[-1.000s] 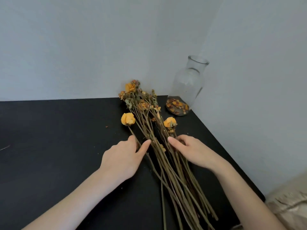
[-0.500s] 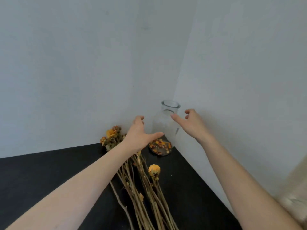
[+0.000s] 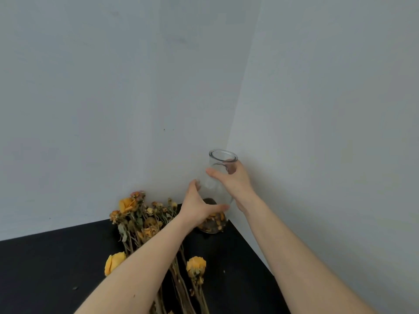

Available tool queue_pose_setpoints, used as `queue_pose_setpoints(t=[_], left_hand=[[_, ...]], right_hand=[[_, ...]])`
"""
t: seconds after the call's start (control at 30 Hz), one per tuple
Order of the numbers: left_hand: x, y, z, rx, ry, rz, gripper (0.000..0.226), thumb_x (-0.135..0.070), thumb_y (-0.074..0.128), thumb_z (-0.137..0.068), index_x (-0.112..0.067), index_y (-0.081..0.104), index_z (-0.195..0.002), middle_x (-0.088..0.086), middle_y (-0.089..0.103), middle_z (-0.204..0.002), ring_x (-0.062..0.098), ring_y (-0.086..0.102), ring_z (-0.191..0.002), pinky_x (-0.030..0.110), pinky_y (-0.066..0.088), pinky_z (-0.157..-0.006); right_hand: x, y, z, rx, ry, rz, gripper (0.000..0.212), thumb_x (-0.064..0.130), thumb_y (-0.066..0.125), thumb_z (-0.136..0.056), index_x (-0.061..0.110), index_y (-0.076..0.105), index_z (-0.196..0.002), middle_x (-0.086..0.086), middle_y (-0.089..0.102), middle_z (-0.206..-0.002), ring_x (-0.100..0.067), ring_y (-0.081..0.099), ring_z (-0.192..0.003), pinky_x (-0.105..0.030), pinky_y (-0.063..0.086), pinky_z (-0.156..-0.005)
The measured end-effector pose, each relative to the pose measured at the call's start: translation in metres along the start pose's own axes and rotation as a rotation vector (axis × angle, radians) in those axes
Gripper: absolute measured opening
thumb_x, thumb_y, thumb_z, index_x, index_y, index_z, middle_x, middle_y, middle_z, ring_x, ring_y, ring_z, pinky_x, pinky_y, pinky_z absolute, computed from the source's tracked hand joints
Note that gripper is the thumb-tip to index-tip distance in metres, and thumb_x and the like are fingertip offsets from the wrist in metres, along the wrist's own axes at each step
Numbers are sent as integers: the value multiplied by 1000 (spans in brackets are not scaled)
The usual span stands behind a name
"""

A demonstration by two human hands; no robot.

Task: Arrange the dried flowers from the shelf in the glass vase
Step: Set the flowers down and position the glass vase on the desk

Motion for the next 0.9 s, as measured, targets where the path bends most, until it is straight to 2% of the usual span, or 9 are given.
queue_pose_setpoints(t=[0.1,0.2,0.33,0.4,0.5,0.63,0.77,0.9], left_hand=[[-11,-7,1,-36,55,12,115,-37,87,-55,-20,16,-144,4,28,-148,18,29,-135,32,31,-106],[-39,-22,7,-87,133,53,111,-34,87,-57,-19,18,-143,2,29,-146,17,30,-132,26,32,-100],[-83,-59,30,-170,202,11,110,-36,86,-56,-19,20,-141,4,34,-141,18,34,-129,41,37,-106],[-97,-82,52,-224,220,-32,109,-40,86,-55,-20,22,-141,1,35,-140,15,35,-127,41,37,-105],[-103,-121,100,-322,212,-79,109,-46,84,-53,-24,23,-141,-5,37,-135,8,36,-119,31,37,-97],[-90,-174,177,-429,156,-109,111,-45,86,-49,-21,25,-139,-4,39,-133,12,39,-122,36,38,-101],[-69,-215,254,-478,71,-166,106,-44,87,-47,-24,31,-135,-9,44,-128,10,45,-115,28,41,-91],[-49,-235,313,-487,18,-138,83,-36,89,-47,-30,41,-114,-8,55,-115,7,53,-107,24,46,-82]], right_hand=[[17,-2,2,-37,-76,18,62,25,82,-67,15,55,-121,0,56,-130,-9,49,-122,-21,37,-92],[57,-1,8,-40,-185,63,61,31,82,-65,19,56,-119,2,57,-127,-8,49,-118,-22,37,-91],[115,8,33,-42,-286,66,61,37,81,-65,20,57,-118,5,59,-121,-6,50,-112,-25,40,-91],[137,18,50,-21,-308,47,61,41,80,-65,20,57,-117,6,60,-118,-9,53,-110,-28,44,-92],[160,44,84,64,-320,8,56,44,80,-64,20,59,-111,1,62,-111,-14,57,-104,-31,47,-90],[171,94,145,206,-332,-30,55,45,80,-64,15,60,-105,-9,63,-108,-19,59,-99,-37,50,-86],[165,137,212,346,-299,-97,55,49,78,-64,25,57,-110,10,59,-104,0,53,-96,-19,42,-73],[158,164,268,433,-303,-96,48,47,76,-67,24,58,-106,6,61,-104,-4,53,-96,-20,44,-78]])
Point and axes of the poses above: each hand's wrist, its own z-axis away from the middle knuckle, its own y-axis out of the palm, x = y × z, the point moved 10 cm from there along -z, towards the middle knuckle
